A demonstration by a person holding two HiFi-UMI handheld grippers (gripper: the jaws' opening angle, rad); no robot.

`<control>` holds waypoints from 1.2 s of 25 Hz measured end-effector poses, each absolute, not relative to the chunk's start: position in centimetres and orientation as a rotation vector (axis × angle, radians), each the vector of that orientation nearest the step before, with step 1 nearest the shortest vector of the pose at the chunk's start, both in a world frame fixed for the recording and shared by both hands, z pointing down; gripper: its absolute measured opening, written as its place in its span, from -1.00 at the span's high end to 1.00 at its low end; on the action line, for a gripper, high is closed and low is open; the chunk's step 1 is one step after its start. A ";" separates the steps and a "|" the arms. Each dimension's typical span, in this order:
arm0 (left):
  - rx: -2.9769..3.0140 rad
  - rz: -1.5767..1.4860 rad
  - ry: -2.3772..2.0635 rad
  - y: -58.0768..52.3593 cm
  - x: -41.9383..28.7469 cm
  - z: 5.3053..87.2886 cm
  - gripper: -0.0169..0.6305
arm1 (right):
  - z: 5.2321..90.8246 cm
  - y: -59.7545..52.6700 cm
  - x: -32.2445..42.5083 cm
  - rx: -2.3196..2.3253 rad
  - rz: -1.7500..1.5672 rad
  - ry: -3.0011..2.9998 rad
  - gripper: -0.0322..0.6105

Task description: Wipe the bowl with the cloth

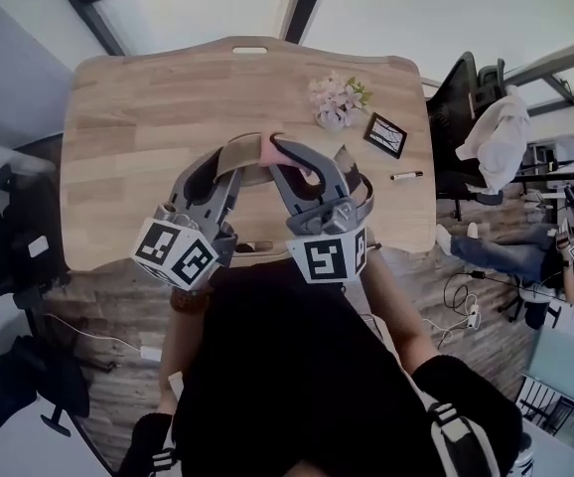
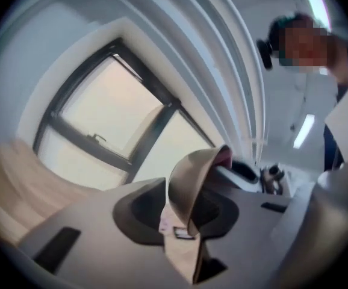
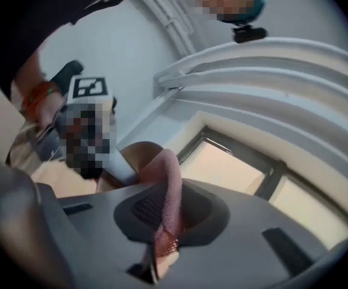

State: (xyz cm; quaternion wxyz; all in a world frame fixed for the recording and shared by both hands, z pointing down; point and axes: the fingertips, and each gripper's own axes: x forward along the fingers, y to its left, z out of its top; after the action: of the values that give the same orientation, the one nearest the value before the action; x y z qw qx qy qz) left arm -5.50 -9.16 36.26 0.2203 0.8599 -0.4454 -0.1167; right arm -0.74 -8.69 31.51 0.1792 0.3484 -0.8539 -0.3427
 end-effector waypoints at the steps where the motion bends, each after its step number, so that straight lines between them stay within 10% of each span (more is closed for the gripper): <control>1: 2.478 -0.130 -1.337 -9.1 -5.3 36.3 0.71 | 31.8 -8.4 -1.1 0.900 -1.068 -2.340 0.83; 5: 2.612 0.266 -1.602 -9.1 -5.3 35.3 0.81 | 31.8 -8.0 -2.0 0.792 -1.216 -2.219 0.83; 18: 2.227 -0.835 -1.283 -8.0 -7.5 30.9 0.69 | 27.9 -6.5 -0.8 1.304 -0.965 -2.490 0.81; 30: 2.471 -0.217 -1.273 -9.5 -3.7 34.1 0.85 | 29.3 -7.9 1.4 1.196 -0.880 -2.437 0.83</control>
State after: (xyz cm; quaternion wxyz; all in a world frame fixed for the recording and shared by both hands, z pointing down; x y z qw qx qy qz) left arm -3.74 -9.54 34.13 0.1759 0.8725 -0.4494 -0.0767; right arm 1.35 -7.94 29.32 0.1435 0.4149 -0.8451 -0.3051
